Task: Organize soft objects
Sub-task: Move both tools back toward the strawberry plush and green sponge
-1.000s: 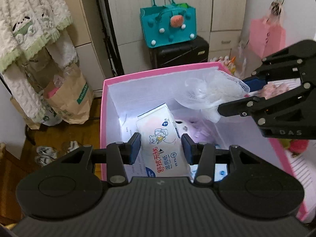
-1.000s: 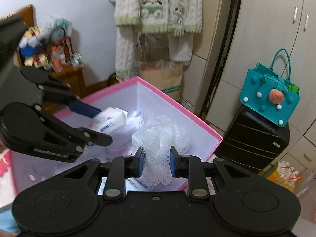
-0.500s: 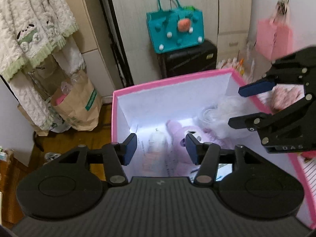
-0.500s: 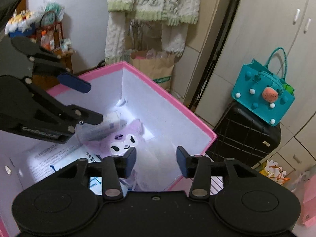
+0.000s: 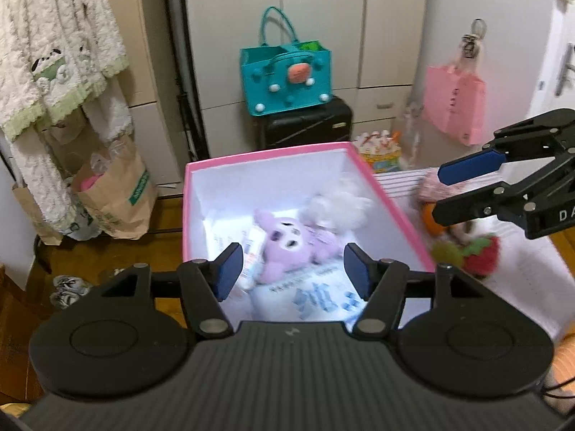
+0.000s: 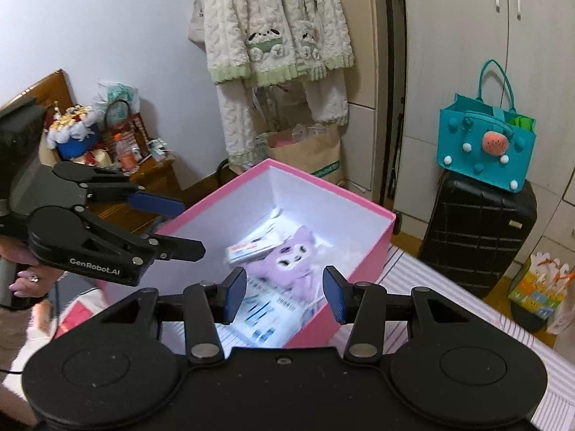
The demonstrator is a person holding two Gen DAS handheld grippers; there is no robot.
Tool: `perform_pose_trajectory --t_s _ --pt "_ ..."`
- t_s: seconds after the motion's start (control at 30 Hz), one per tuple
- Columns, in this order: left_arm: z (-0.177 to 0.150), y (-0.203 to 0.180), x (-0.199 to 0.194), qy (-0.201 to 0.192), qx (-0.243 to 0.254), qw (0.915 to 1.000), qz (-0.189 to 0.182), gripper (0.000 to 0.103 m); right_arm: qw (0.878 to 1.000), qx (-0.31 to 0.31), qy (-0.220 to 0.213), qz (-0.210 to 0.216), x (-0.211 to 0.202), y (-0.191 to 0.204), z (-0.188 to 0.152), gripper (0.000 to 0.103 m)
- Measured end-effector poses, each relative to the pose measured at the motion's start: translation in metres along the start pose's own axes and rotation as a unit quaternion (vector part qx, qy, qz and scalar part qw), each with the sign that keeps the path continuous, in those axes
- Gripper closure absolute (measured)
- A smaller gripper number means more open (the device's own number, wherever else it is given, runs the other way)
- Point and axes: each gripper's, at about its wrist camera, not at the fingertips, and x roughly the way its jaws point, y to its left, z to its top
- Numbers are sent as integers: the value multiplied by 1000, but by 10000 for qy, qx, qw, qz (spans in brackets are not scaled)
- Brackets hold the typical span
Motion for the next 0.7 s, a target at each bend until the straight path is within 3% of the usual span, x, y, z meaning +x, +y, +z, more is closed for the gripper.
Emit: perform_pose_trajectory --t_s 0.3,0.7 --pt "-3 -37 -50 -34 194 9982 -570 36 9999 94 -16 105 -65 13 -24 50" --pt "-4 -101 -64 36 515 9918 -1166 34 9991 -57 -144 -394 -135 7 -70 50"
